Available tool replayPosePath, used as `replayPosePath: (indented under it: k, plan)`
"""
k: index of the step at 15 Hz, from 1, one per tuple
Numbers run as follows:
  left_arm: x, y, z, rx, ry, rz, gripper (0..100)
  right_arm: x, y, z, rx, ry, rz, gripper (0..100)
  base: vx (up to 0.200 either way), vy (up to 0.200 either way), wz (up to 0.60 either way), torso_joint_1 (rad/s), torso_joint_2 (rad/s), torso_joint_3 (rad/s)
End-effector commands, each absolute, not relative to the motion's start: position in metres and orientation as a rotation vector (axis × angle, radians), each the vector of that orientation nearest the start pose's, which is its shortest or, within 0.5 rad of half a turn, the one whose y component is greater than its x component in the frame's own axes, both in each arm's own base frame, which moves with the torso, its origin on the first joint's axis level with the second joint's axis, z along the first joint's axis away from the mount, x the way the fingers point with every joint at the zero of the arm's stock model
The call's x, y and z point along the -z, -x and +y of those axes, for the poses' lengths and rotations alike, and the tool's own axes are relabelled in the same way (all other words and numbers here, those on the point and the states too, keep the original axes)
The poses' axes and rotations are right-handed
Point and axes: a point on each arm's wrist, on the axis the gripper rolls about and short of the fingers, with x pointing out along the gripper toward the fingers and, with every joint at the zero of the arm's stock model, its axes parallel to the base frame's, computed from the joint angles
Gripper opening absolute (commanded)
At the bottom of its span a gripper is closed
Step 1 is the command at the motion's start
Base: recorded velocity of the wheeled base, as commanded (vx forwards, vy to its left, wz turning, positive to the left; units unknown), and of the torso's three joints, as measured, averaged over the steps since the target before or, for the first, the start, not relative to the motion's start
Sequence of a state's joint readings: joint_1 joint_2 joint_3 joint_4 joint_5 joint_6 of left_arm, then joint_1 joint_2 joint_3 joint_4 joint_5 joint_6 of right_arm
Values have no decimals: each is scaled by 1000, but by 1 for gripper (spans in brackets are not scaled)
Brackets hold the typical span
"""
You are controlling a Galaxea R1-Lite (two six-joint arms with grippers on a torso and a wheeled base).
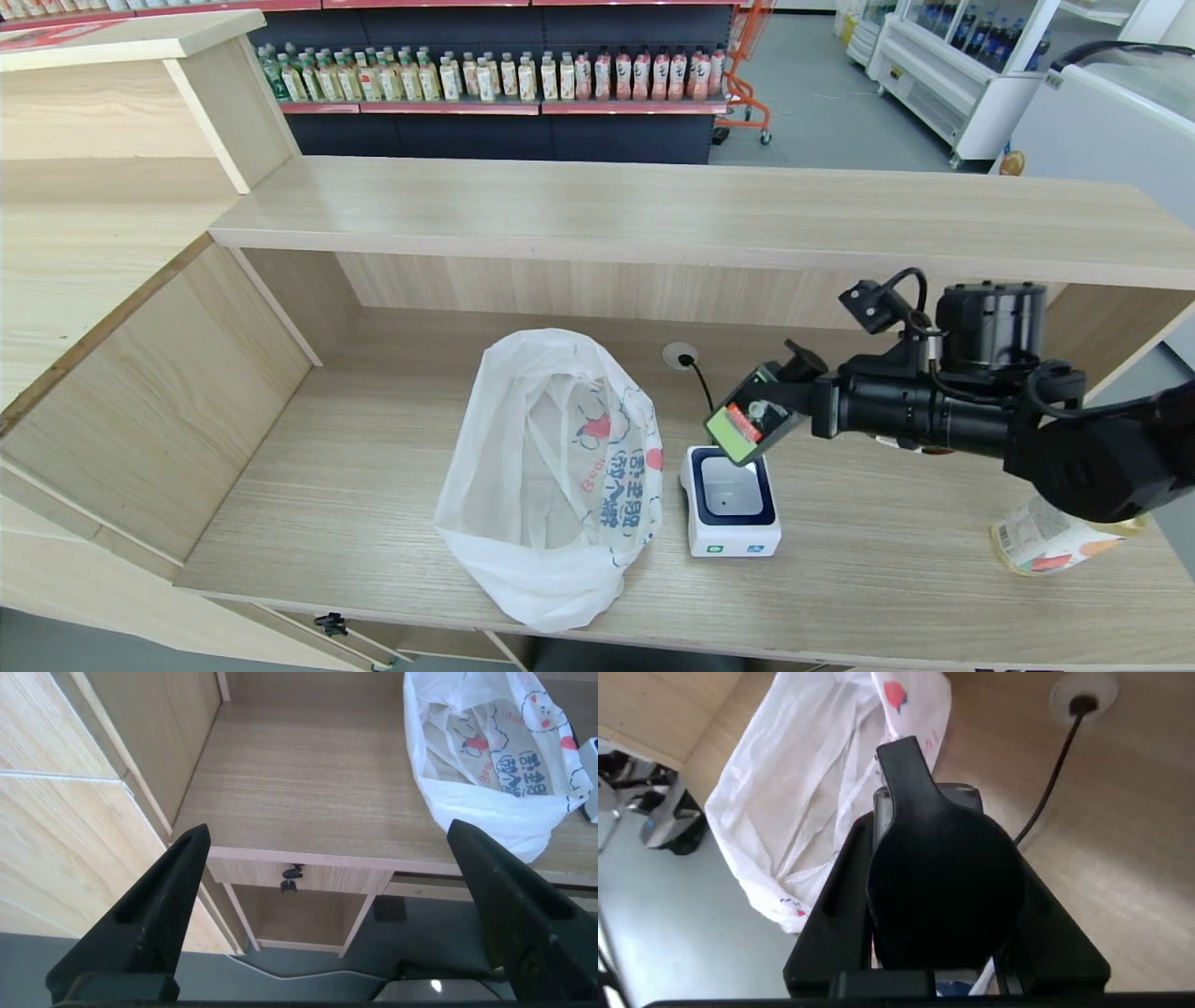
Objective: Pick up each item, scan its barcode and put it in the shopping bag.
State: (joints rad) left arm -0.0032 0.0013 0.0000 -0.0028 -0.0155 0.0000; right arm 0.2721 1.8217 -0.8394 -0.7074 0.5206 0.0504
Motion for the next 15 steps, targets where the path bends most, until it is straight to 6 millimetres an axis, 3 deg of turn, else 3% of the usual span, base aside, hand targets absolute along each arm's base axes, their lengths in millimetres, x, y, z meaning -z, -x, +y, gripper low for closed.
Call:
replayPosePath:
  k: [1, 3, 6, 11, 15]
  plan:
    - [-76, 23, 0, 18, 0, -2, 100, -198, -287, 91, -766, 13, 135, 0, 0, 0, 0, 0, 0, 0]
    - [-76, 23, 0, 18, 0, -2, 100, -197, -269, 86, -732, 89, 116, 0, 0, 0, 0, 0, 0, 0]
    - [-76, 23, 0, 20, -2, -2, 100, -200, -253, 84, -732, 85, 107, 0, 0, 200, 0, -1, 1, 4]
    - [-76, 23, 0, 18, -6, -3, 100, -198, -253, 95, -773, 87, 115, 0, 0, 200, 0, 5, -2, 5]
    - [-76, 23, 0, 20, 0, -2, 100, -168, -267, 103, -782, 88, 222, 0, 0, 50, 0, 3, 1, -1]
